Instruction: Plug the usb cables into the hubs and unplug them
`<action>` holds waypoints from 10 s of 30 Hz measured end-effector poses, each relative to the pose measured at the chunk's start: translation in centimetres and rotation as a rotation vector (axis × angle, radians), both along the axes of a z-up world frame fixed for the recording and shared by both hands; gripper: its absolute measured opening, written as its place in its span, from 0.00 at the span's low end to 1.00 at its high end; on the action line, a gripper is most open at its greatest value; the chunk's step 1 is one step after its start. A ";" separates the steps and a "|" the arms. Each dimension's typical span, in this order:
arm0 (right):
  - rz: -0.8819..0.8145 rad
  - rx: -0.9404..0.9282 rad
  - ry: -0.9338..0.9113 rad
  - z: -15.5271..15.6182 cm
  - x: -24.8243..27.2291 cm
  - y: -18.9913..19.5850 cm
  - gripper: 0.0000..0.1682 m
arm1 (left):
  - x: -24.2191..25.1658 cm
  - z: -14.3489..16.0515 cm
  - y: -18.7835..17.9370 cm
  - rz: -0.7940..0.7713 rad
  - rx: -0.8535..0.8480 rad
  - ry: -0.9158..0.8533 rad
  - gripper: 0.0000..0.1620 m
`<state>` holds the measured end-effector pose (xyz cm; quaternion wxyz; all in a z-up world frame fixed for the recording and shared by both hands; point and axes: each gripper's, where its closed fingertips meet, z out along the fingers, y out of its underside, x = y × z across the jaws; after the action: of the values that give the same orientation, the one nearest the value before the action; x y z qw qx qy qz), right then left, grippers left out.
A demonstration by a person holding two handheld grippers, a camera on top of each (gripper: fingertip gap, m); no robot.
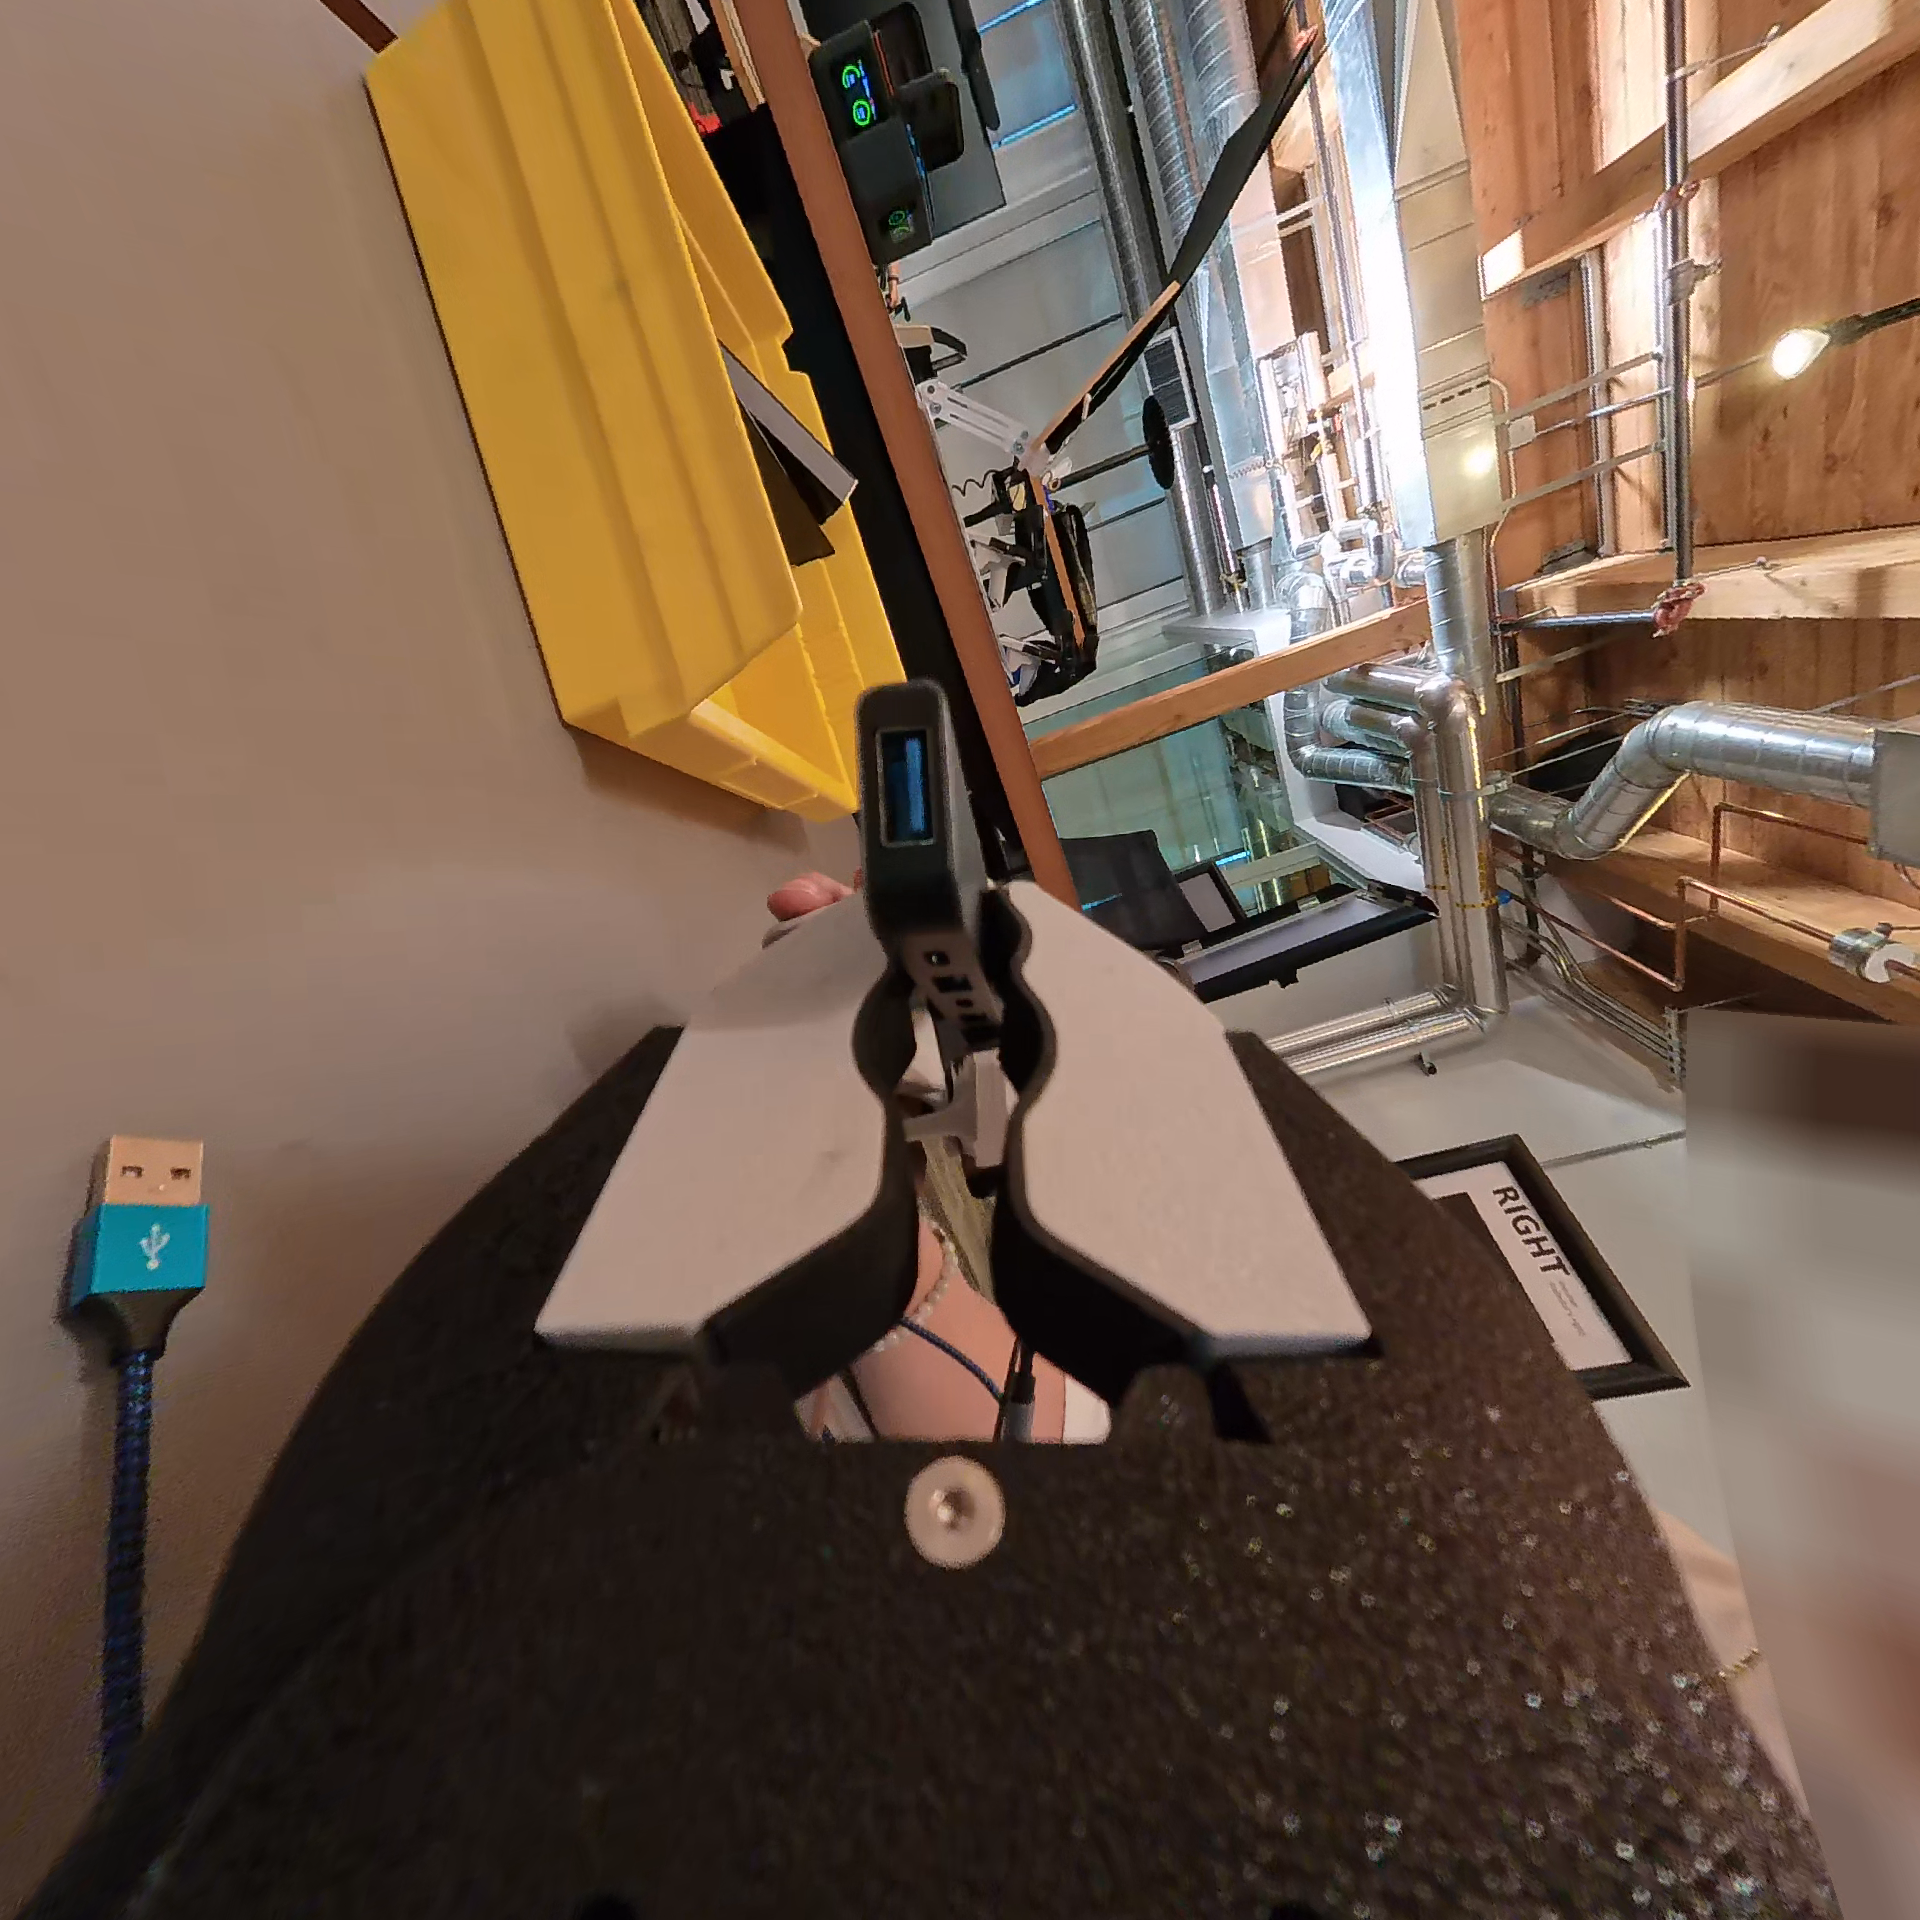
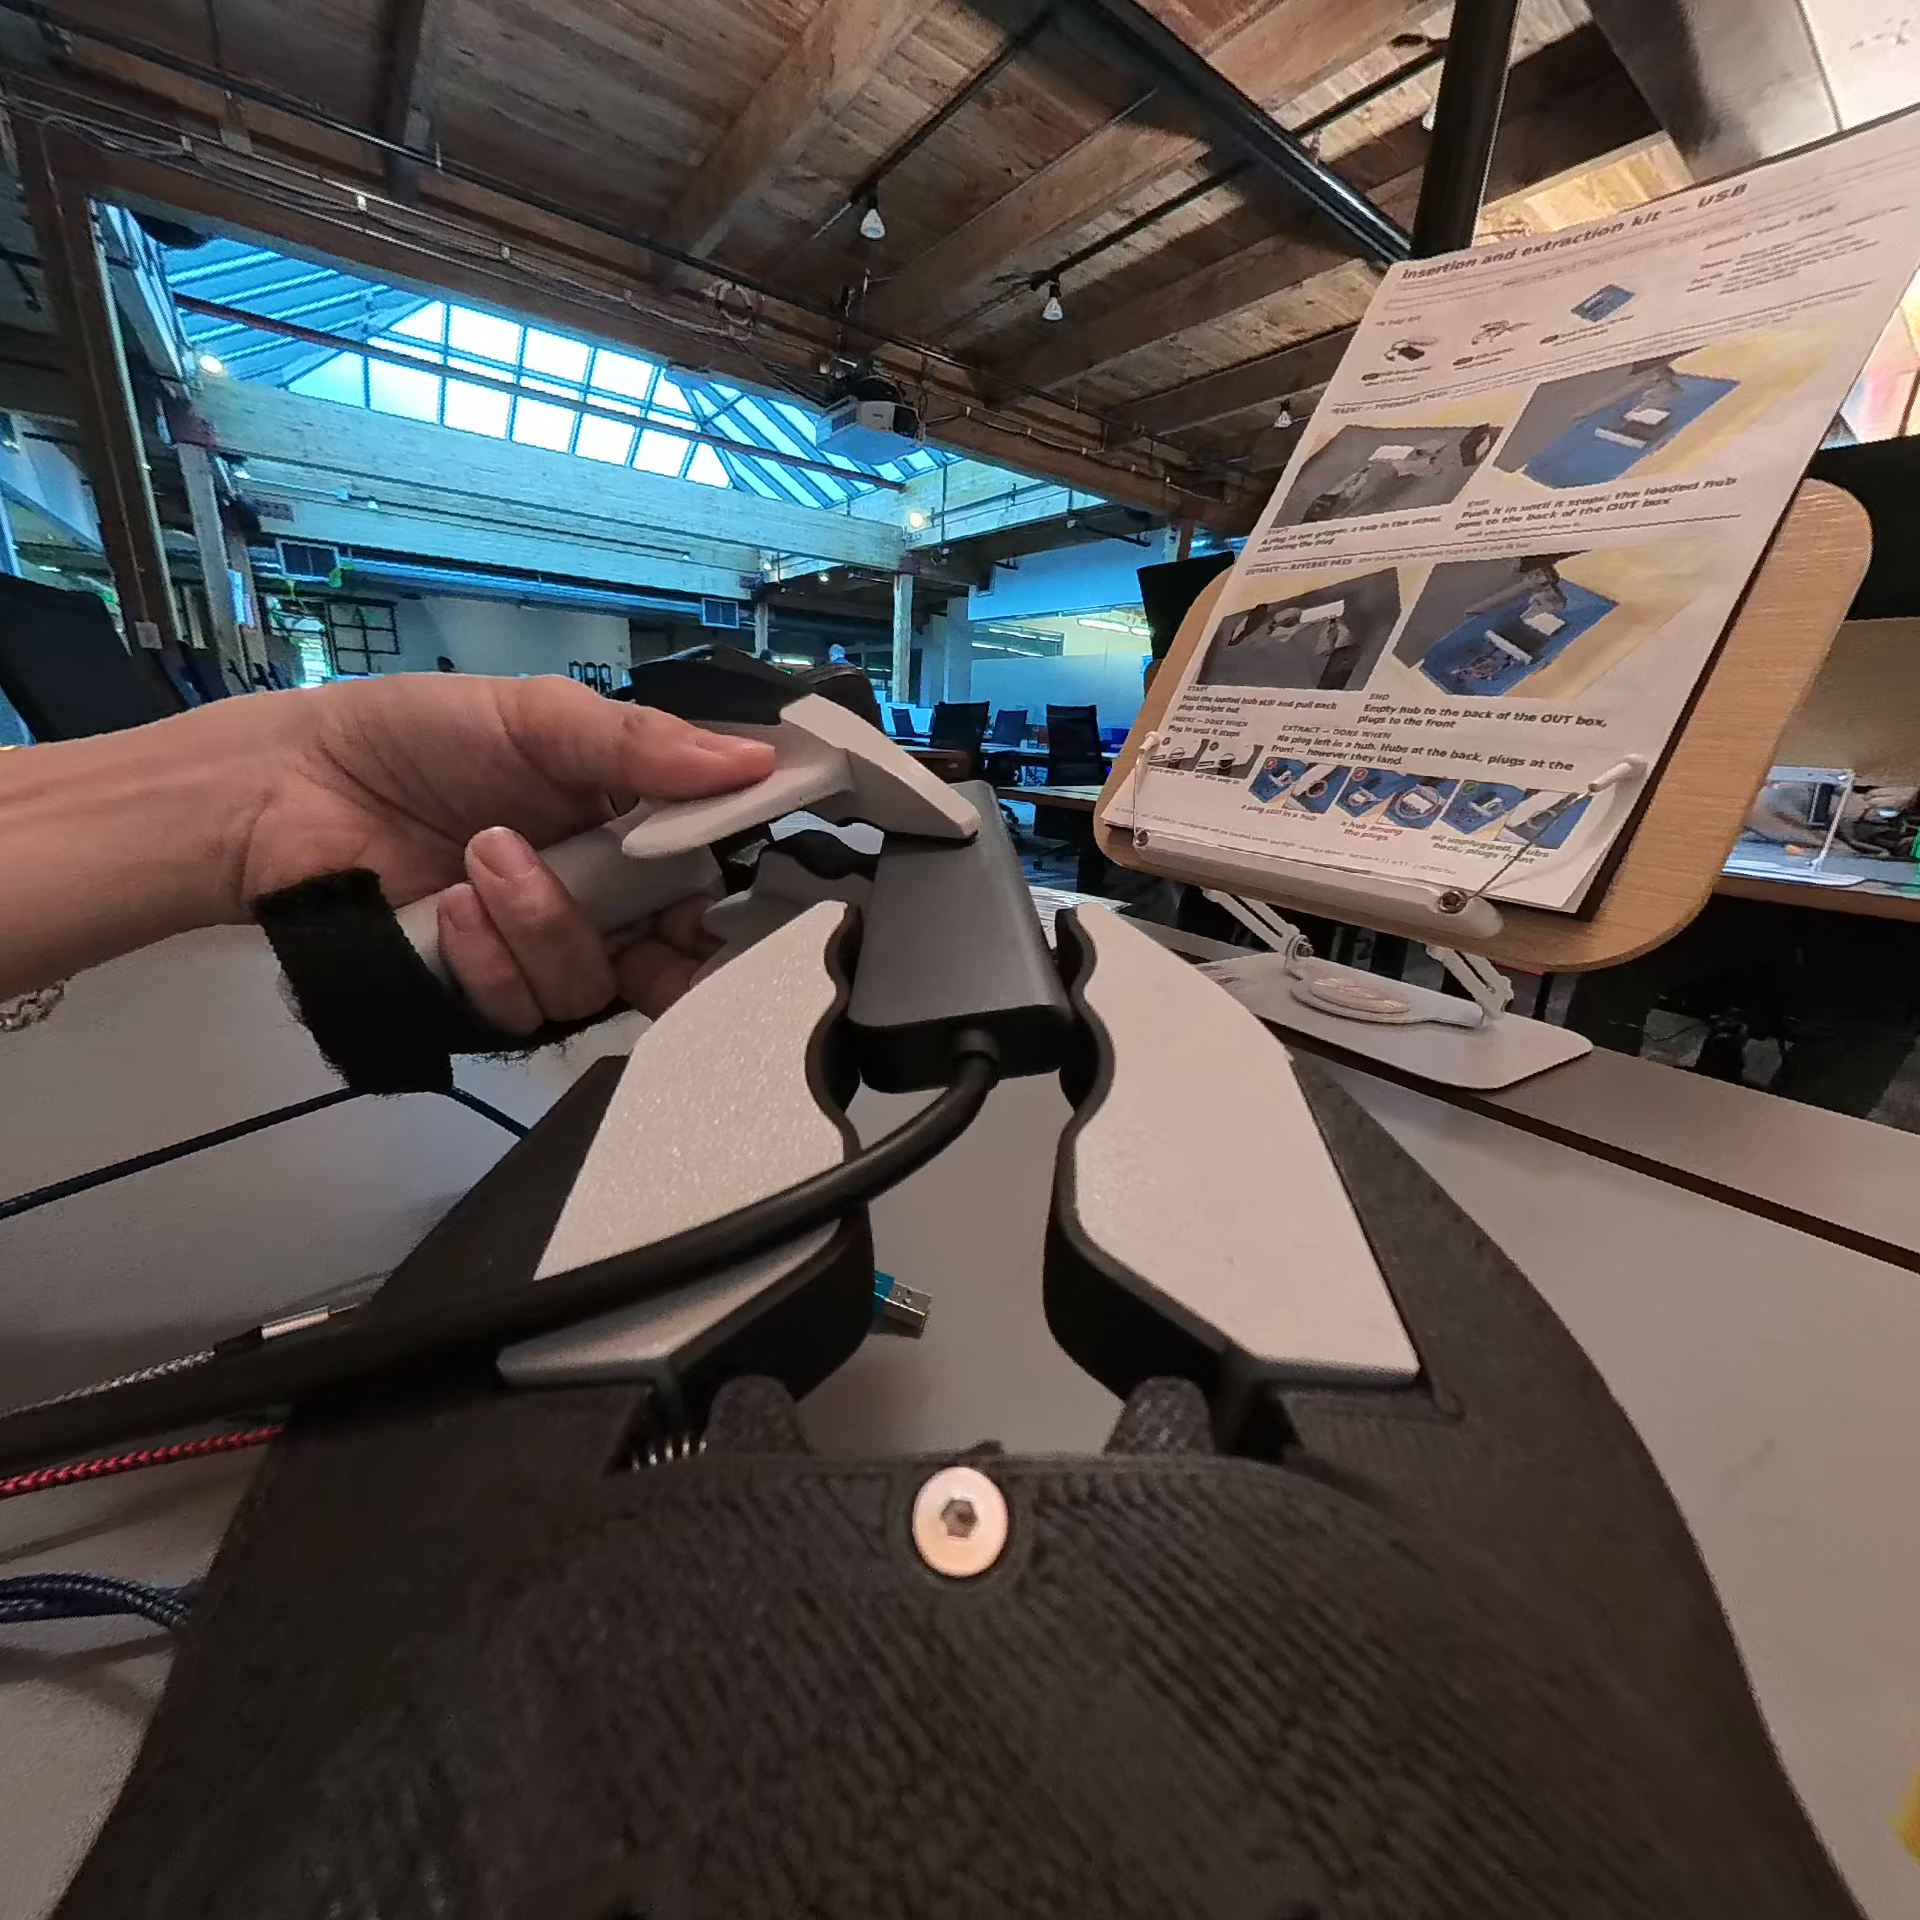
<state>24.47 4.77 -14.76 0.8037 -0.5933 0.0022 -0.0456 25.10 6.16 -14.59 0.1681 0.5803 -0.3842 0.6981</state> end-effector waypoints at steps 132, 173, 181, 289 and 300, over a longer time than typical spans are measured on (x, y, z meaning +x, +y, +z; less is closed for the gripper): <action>0.032 -0.050 0.199 -0.7 1.5 0.2 0.21 | -2.7 -14.1 4.6 -0.250 1.468 -0.169 0.06; 0.035 -0.070 0.186 -0.8 1.3 0.4 0.21 | -3.6 -14.1 4.8 -0.135 1.475 -0.032 0.02; 0.020 -0.034 0.222 -0.6 1.9 0.0 0.20 | -3.7 -4.9 1.4 0.037 1.370 -0.110 0.03; 0.078 0.087 0.263 0.4 1.5 -0.4 0.21 | -1.1 -0.5 -0.9 0.486 1.410 -0.587 0.09; 0.051 0.069 0.235 0.3 1.3 -0.2 0.21 | -1.0 -0.3 -1.0 0.466 1.477 -0.626 0.09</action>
<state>25.81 4.57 -14.48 0.8186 -0.5666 0.0829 0.0450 24.08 5.12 -14.86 -0.5189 0.3853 -0.6420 0.4124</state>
